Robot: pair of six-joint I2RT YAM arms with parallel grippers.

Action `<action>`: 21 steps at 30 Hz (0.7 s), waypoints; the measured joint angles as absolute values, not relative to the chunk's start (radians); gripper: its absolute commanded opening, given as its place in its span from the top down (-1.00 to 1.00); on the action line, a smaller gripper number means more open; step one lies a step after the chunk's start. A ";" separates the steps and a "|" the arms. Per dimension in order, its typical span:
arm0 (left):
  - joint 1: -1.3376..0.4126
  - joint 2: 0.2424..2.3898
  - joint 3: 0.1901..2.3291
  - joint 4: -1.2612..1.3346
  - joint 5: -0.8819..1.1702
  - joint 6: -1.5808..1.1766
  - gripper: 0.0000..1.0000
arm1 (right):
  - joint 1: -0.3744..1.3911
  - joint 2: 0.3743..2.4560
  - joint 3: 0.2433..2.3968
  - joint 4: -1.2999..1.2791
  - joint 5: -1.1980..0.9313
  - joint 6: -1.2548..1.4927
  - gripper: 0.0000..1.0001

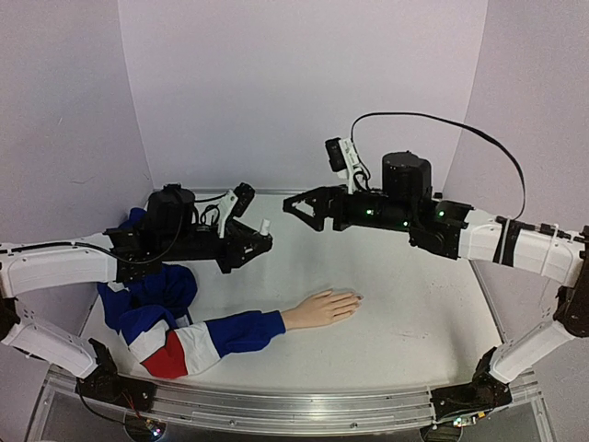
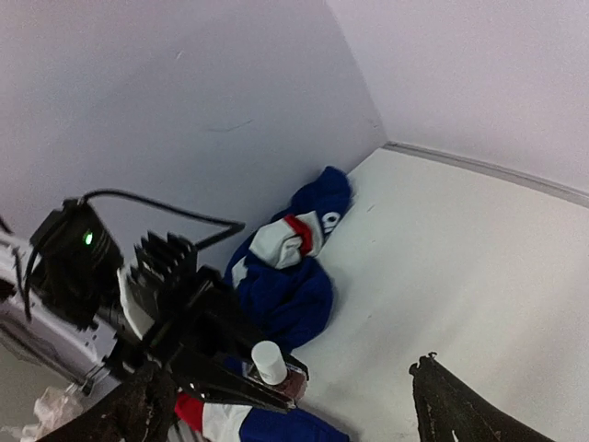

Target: Paint the nails

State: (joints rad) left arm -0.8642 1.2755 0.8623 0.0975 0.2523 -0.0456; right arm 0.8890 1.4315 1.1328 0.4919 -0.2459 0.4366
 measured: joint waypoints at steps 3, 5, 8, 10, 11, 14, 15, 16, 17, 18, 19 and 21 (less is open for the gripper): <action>-0.840 1.242 0.863 0.106 0.427 -0.062 1.00 | 0.874 1.465 1.133 0.520 -0.482 0.413 -0.71; -0.834 1.236 0.866 0.107 0.544 -0.077 1.00 | 0.881 1.491 1.133 0.549 -0.606 0.413 -0.61; -0.835 1.245 0.878 0.103 0.689 -0.091 1.00 | 0.890 1.521 1.133 0.593 -0.725 0.421 -0.38; -0.836 1.259 0.893 0.104 0.766 -0.107 1.00 | 0.891 1.535 1.133 0.626 -0.776 0.432 -0.15; -0.836 1.268 0.903 0.105 0.796 -0.112 1.00 | 0.891 1.540 1.133 0.640 -0.795 0.440 -0.04; -0.836 1.291 0.923 0.106 0.856 -0.130 1.00 | 0.891 1.554 1.132 0.683 -0.839 0.458 0.24; -0.836 1.295 0.924 0.106 0.870 -0.133 1.00 | 0.891 1.558 1.132 0.694 -0.851 0.464 0.34; -0.836 1.298 0.924 0.105 0.880 -0.134 1.00 | 0.891 1.562 1.131 0.704 -0.859 0.472 0.45; -0.836 1.300 0.924 0.104 0.890 -0.137 1.00 | 0.891 1.565 1.131 0.712 -0.866 0.472 0.53; -0.836 1.301 0.924 0.104 0.895 -0.139 1.00 | 0.891 1.568 1.130 0.722 -0.873 0.477 0.59; -0.836 1.302 0.924 0.105 0.900 -0.140 1.00 | 0.891 1.571 1.129 0.731 -0.878 0.482 0.62; -0.836 1.302 0.924 0.105 0.910 -0.140 1.00 | 0.891 1.572 1.127 0.743 -0.884 0.491 0.63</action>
State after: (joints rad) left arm -0.8360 1.3022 0.9237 0.1051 0.9096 -0.1402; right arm 0.8906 1.5723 1.1267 0.7425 -0.8841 0.4911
